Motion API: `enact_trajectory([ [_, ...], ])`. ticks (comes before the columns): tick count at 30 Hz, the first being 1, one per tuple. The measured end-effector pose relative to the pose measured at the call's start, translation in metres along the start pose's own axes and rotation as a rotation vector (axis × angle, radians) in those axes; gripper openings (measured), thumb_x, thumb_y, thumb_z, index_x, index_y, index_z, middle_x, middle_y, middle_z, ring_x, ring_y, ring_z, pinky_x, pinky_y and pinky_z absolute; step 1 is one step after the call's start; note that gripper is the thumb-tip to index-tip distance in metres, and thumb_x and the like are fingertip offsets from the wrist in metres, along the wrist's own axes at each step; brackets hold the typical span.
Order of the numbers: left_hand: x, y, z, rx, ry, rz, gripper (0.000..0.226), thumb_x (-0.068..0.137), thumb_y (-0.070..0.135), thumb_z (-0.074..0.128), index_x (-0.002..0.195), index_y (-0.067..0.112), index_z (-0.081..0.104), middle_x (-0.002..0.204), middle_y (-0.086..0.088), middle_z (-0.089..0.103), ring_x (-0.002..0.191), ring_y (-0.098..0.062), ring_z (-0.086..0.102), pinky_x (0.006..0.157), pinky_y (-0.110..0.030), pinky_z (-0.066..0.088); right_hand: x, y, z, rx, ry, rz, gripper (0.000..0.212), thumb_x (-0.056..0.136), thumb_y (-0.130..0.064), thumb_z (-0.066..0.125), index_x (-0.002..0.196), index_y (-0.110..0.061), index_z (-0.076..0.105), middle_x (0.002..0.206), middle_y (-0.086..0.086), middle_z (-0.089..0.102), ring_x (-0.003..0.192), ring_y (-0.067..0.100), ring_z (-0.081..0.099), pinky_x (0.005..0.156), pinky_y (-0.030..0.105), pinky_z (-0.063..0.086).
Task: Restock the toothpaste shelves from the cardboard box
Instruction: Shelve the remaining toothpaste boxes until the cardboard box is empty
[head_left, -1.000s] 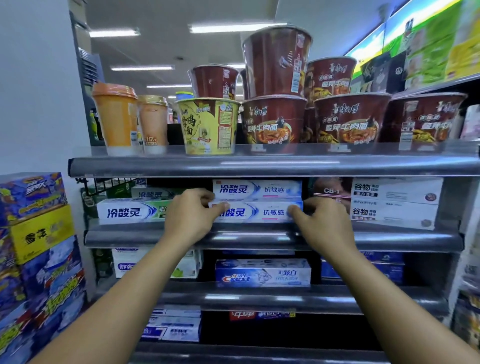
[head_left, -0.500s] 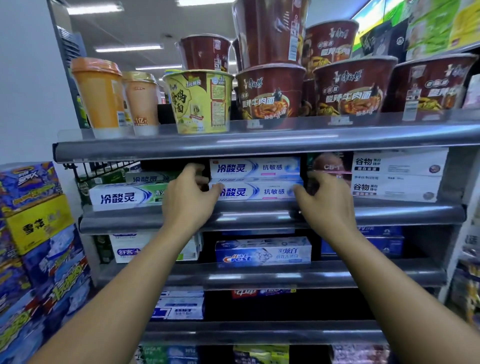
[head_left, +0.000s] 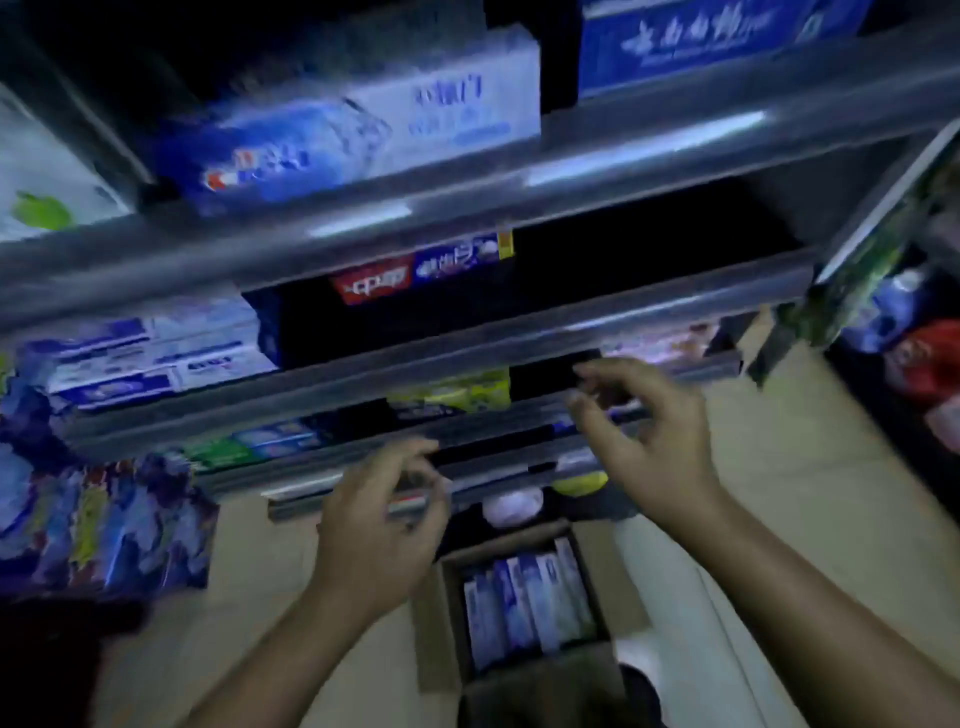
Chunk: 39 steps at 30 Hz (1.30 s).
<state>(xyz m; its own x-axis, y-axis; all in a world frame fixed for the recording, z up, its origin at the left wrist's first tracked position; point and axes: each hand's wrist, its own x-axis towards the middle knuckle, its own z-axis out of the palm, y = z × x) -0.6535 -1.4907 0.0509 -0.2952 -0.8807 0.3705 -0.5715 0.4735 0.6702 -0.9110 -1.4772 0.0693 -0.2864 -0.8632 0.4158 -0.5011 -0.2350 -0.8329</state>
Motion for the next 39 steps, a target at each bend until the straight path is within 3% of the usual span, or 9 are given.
enact_trajectory([
  [5,-0.104,-0.1,0.123,-0.03,-0.355,-0.472,0.032,0.08,0.041,0.061,0.109,0.053,0.055,0.086,0.024,0.067,0.078,0.002,0.064,0.072,-0.03,0.051,-0.111,0.151,0.047,0.049,-0.2,0.631,0.023,0.084,-0.005,0.074,0.086,-0.028,0.073,0.073,-0.004,0.073,0.066,0.001,0.065,0.062,0.021,0.048],
  [8,-0.16,-0.159,0.201,0.019,-0.449,-0.693,0.049,0.075,0.034,0.063,0.112,0.063,0.05,0.09,0.033,0.068,0.079,0.004,0.065,0.076,-0.029,0.052,-0.173,0.232,0.079,0.167,-0.25,1.035,0.005,0.082,0.003,0.075,0.085,0.0,0.072,0.079,0.016,0.068,0.072,0.021,0.059,0.069,0.033,0.047],
  [10,-0.195,-0.204,0.257,0.096,-0.6,-0.828,0.031,0.078,0.037,0.064,0.108,0.043,0.064,0.093,0.022,0.072,0.089,-0.007,0.069,0.075,-0.028,0.05,-0.217,0.286,0.105,0.182,-0.287,1.261,0.014,0.084,0.003,0.074,0.085,0.014,0.067,0.08,0.018,0.062,0.071,0.025,0.054,0.065,0.035,0.044],
  [13,-0.243,-0.271,0.332,0.135,-0.674,-1.037,0.033,0.085,0.031,0.071,0.117,0.023,0.066,0.094,0.017,0.063,0.089,-0.007,0.061,0.059,-0.008,0.036,-0.273,0.355,0.139,0.138,-0.315,1.442,0.011,0.084,0.0,0.076,0.079,0.001,0.067,0.073,0.015,0.061,0.058,0.022,0.053,0.05,0.023,0.044],
  [17,-0.303,-0.351,0.409,0.14,-0.634,-1.247,0.042,0.084,0.037,0.076,0.119,0.025,0.056,0.105,0.003,0.064,0.076,-0.01,0.058,0.056,-0.021,0.038,-0.347,0.436,0.181,0.055,-0.448,1.469,0.017,0.082,-0.014,0.08,0.077,-0.003,0.069,0.073,0.011,0.062,0.073,0.026,0.057,0.066,0.034,0.043],
  [21,-0.339,-0.416,0.471,0.146,-0.685,-1.278,0.059,0.088,0.041,0.072,0.135,0.011,0.051,0.122,-0.001,0.057,0.094,-0.018,0.055,0.068,-0.023,0.043,-0.392,0.477,0.208,0.039,-0.452,1.43,0.032,0.076,-0.022,0.079,0.106,-0.015,0.071,0.104,0.011,0.072,0.087,0.03,0.069,0.074,0.042,0.054],
  [24,-0.353,-0.446,0.508,0.074,-0.607,-1.392,0.062,0.09,0.035,0.072,0.14,0.009,0.046,0.131,-0.006,0.058,0.102,-0.022,0.057,0.075,-0.027,0.05,-0.412,0.487,0.217,0.057,-0.383,1.382,0.05,0.07,-0.018,0.074,0.12,-0.016,0.067,0.1,0.009,0.074,0.086,0.027,0.071,0.075,0.037,0.056],
  [28,-0.371,-0.467,0.545,0.02,-0.558,-1.439,0.046,0.093,0.024,0.07,0.133,0.004,0.06,0.126,-0.014,0.066,0.101,-0.026,0.064,0.069,-0.016,0.047,-0.432,0.491,0.217,0.057,-0.39,1.334,0.039,0.081,-0.006,0.073,0.119,-0.016,0.067,0.092,0.007,0.075,0.088,0.024,0.071,0.078,0.038,0.056],
  [39,-0.361,-0.472,0.53,-0.081,-0.433,-1.548,0.048,0.089,0.023,0.079,0.128,0.0,0.064,0.124,-0.014,0.069,0.105,-0.031,0.07,0.086,-0.037,0.059,-0.429,0.498,0.221,0.042,-0.457,1.342,0.03,0.08,-0.011,0.075,0.108,-0.02,0.072,0.083,-0.001,0.073,0.081,0.016,0.067,0.075,0.028,0.052],
])
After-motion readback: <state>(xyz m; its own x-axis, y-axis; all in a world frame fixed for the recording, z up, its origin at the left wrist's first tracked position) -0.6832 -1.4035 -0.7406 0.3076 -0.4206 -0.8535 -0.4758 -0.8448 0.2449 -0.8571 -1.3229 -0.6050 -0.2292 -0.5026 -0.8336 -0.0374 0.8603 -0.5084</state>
